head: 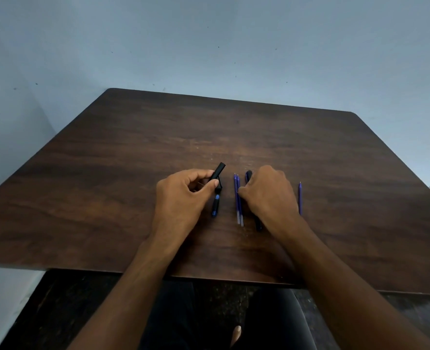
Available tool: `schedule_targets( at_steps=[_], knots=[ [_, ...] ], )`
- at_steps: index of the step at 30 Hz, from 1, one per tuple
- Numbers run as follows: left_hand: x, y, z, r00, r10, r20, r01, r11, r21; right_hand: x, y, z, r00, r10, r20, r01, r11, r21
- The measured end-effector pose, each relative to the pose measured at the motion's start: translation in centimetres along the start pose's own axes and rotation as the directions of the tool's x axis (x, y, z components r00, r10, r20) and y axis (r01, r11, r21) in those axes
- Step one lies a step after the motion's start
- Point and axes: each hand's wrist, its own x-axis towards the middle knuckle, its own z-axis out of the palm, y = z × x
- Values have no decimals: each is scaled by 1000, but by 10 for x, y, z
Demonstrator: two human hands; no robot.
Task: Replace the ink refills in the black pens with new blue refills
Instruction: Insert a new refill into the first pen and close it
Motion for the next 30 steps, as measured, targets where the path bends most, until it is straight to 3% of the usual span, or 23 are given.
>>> schedule_targets(
  at_steps=[19,30],
  knots=[
    [1,-9,4,999,-38,25,39,998,-53,2,-4,4,997,27,73,-23,998,-55],
    [0,-10,4,1000,-31,7,31,997,-67,-8,-19,-4,1000,5,17,-2,981,-196]
  ],
)
